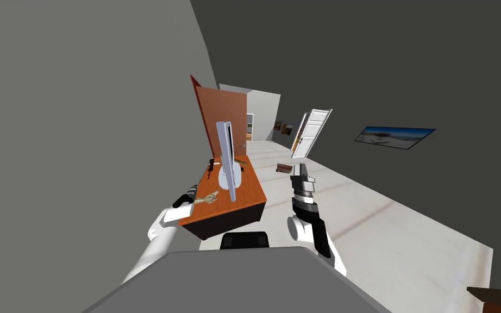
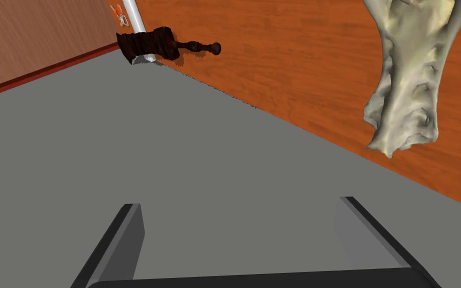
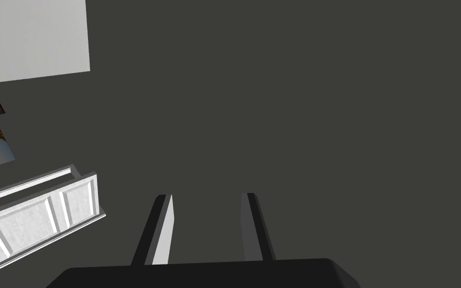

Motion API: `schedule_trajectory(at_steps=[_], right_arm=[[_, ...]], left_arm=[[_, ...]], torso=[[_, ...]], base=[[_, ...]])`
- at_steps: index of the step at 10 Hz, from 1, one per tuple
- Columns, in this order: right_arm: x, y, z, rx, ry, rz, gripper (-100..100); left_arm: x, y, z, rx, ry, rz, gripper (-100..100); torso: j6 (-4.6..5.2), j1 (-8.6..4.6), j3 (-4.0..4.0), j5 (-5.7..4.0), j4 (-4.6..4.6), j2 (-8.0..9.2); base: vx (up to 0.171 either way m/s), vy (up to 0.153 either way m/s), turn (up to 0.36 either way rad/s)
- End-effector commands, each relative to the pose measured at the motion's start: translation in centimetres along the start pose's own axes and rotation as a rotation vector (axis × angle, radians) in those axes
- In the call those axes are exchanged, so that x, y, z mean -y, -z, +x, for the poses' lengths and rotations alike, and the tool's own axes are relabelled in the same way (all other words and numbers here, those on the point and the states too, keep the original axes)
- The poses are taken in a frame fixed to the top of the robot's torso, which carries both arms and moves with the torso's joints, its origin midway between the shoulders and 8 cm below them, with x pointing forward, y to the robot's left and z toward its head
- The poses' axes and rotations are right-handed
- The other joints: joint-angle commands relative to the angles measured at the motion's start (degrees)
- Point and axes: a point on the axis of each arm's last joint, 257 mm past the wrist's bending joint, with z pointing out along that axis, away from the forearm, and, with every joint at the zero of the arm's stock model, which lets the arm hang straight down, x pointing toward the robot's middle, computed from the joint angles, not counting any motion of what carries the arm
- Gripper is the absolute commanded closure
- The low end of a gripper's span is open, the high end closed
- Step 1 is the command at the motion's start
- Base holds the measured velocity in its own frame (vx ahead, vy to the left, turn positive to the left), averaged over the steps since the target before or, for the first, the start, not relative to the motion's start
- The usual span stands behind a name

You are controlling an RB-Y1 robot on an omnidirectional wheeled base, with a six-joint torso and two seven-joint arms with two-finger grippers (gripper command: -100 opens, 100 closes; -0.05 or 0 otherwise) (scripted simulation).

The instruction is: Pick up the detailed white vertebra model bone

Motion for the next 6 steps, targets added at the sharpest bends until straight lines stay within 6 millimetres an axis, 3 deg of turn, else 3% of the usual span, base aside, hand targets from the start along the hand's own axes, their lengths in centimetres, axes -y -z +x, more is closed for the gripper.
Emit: schedule_trajectory(at_steps=[1, 6], right_arm=[[0.0, 0.0, 0.0, 0.0, 0.0, 0.0, 0], [0.0, 0.0, 0.0, 0.0, 0.0, 0.0, 0]], left_arm=[[-1.7, -0.6, -0.2, 0.003, 0.01, -0.06, -100], [-6.6, -1.7, -1.5, 0.022, 0.055, -0.235, -100]], torso=[[0.0, 0.0, 0.0, 0.0, 0.0, 0.0], [0.0, 0.0, -0.01, 0.0, 0.0, -0.01]], base=[[0.001, -0.015, -0.063], [0.002, -0.017, -0.121]])
